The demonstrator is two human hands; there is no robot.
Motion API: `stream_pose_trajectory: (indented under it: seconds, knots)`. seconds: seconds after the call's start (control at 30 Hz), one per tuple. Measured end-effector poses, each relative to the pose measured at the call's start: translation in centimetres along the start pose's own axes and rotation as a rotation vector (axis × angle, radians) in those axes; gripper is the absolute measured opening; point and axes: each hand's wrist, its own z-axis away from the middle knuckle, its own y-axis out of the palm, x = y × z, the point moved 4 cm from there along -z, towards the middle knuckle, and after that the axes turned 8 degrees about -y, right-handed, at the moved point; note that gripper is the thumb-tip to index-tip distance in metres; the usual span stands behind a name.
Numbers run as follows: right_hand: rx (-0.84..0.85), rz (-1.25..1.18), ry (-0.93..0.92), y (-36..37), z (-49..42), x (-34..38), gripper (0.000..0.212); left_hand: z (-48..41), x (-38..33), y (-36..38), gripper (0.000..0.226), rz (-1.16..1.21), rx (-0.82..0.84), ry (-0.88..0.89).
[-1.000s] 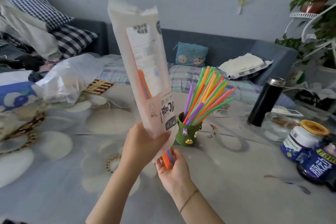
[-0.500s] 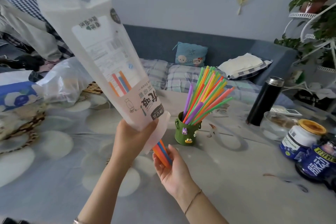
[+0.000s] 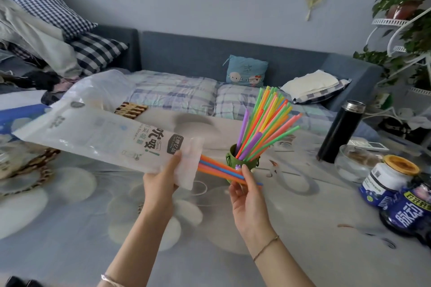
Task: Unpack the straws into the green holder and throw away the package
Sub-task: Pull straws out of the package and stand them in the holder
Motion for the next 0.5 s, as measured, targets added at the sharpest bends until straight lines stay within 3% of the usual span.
stream_pose_trajectory:
  seconds: [0.2,0.27,0.37,0.5]
  knots:
    - [0.096,0.121,-0.059,1.1,0.3,-0.4,0.013,1.0,3.5,1.8,0.034,0.03,0.121,-0.159]
    - [0.059,0.199,-0.115,0.9,0.2,-0.2,0.017,1.2,4.1,2.3,0.033,0.026,0.175,-0.198]
    - [-0.053,0.324,-0.276,0.0,-0.2,1.3,0.027,0.2,4.2,1.9,0.044,0.048,0.181,-0.224]
    - [-0.073,0.427,-0.536,-0.4,-0.3,4.7,0.036,-0.9,4.6,0.9,0.051,0.116,0.116,-0.333]
